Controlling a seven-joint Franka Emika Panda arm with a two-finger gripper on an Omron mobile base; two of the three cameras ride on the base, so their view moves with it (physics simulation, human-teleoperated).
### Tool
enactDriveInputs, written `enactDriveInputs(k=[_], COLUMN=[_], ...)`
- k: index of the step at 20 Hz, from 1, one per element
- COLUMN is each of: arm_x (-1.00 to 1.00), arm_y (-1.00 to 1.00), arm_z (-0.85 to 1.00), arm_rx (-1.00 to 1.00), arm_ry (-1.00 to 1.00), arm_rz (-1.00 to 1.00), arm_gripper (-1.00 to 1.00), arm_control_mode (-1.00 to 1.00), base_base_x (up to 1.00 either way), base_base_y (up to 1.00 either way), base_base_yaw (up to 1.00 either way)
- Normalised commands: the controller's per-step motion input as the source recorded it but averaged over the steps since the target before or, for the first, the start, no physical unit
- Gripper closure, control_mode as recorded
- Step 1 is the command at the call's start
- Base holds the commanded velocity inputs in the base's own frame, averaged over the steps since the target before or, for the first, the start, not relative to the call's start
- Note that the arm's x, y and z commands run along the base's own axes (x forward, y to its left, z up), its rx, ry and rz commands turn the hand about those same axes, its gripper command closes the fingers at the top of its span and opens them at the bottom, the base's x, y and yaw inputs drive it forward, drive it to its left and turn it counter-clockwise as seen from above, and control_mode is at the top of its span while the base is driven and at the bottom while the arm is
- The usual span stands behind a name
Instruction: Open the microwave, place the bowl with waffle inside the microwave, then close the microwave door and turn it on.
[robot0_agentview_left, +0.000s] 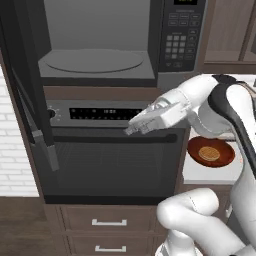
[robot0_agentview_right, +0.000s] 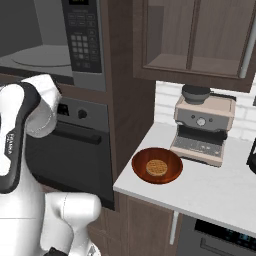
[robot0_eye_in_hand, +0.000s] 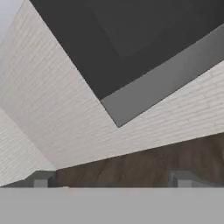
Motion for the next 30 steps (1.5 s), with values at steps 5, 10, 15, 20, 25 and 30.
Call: enactDriveInputs(k=[5, 10, 15, 20, 25, 30], arm_x=[-0.44, -0.01, 0.03, 0.01, 0.01, 0.11], arm_y=[-1.0, -0.97, -0.82, -0.74, -0.8, -0.98], arm_z=[-0.01, -0.15, -0.24, -0.42, -0.42, -0.25], arm_rx=[-0.17, -0.26, -0.21, -0.17, 0.0, 0.13], arm_ry=[-0.27, -0.02, 0.08, 0.13, 0.08, 0.18], arm_rz=[-0.34, -0.56, -0.68, -0.61, -0.37, -0.41], arm_gripper=[-1.0, -1.0, -1.0, -1.0, -1.0, -1.0], arm_control_mode=[-1.0, -1.0, -1.0, -1.0, -1.0, -1.0], base_base_x=[0.0, 0.0, 0.0, 0.0, 0.0, 0.0], base_base_y=[0.0, 0.0, 0.0, 0.0, 0.0, 0.0], base_base_yaw=[0.0, 0.0, 0.0, 0.0, 0.0, 0.0])
